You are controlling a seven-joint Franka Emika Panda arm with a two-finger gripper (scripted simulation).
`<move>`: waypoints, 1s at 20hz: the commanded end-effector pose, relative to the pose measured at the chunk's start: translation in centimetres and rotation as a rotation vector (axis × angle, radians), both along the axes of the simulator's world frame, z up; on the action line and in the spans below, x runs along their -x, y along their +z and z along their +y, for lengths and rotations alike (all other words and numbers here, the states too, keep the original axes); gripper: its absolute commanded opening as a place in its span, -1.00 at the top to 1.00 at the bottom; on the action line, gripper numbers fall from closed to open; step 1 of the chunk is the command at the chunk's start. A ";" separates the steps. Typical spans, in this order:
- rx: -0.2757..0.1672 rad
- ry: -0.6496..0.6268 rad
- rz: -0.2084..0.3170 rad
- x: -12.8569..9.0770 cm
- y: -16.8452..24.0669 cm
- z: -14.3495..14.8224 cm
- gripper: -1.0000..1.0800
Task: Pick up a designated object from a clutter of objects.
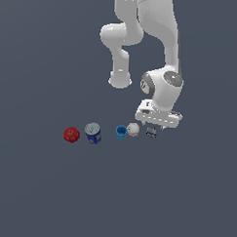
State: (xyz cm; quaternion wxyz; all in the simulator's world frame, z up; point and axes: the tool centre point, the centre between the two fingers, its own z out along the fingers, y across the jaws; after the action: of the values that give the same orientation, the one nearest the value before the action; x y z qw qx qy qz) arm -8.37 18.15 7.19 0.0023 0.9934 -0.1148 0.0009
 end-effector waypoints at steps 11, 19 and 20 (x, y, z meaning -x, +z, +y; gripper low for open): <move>-0.004 -0.007 0.002 0.9 -1.5 0.7 -0.92; -0.004 -0.007 0.002 1.0 -4.7 0.7 -0.92; -0.004 -0.008 0.001 1.0 -5.1 0.7 -0.92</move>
State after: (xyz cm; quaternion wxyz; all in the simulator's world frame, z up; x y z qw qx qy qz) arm -9.35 18.87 2.69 0.0003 0.9929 -0.1185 -0.0004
